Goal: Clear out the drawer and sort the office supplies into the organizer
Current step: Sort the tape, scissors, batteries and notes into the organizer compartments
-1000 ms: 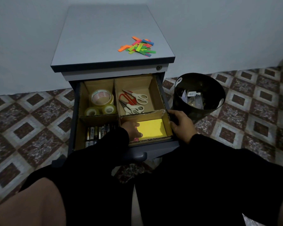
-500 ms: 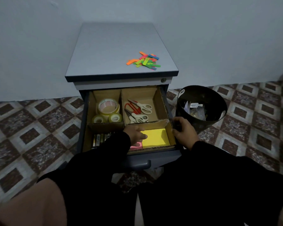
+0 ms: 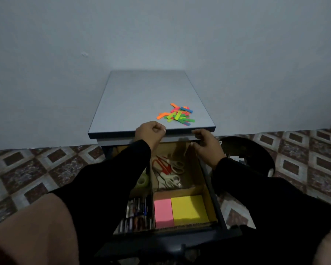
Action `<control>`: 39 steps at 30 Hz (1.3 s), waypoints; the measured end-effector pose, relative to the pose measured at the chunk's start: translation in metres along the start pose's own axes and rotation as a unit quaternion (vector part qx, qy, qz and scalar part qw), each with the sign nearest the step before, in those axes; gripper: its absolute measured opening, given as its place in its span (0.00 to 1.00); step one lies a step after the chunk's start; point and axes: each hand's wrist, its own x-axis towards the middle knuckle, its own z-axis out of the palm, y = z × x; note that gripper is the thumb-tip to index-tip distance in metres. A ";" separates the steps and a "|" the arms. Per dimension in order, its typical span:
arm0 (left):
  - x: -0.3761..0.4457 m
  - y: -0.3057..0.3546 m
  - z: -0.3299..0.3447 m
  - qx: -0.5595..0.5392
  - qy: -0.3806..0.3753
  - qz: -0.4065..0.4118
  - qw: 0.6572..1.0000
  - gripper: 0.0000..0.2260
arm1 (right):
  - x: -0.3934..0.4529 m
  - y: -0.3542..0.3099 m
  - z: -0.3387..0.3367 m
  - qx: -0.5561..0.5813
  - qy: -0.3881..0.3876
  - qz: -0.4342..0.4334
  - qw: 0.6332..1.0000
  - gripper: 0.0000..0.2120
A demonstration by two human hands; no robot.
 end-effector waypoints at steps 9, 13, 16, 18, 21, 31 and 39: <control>0.057 0.008 -0.010 0.054 0.071 0.038 0.995 0.10 | 0.092 -0.019 0.016 -0.119 -0.012 -0.070 0.990 0.28; 0.076 -0.003 -0.017 0.056 0.077 0.053 0.994 0.12 | 0.127 -0.014 0.028 -0.243 -0.027 -0.015 0.969 0.39; 0.086 -0.012 -0.025 0.050 0.097 0.056 0.992 0.12 | 0.140 -0.011 0.036 -0.303 -0.033 0.002 0.952 0.42; 0.091 -0.016 -0.031 0.058 0.105 0.056 0.991 0.12 | 0.145 -0.012 0.042 -0.334 -0.043 -0.005 0.942 0.41; 0.098 -0.024 -0.040 0.062 0.111 0.056 0.990 0.12 | 0.150 -0.016 0.051 -0.353 -0.056 -0.033 0.933 0.41; 0.107 -0.031 -0.057 0.070 0.125 0.070 0.987 0.10 | 0.166 -0.040 0.085 -0.353 -0.100 -0.089 0.926 0.37; 0.107 -0.030 -0.048 0.146 0.025 0.004 0.989 0.12 | 0.173 -0.053 0.060 -0.020 -0.107 -0.025 0.994 0.27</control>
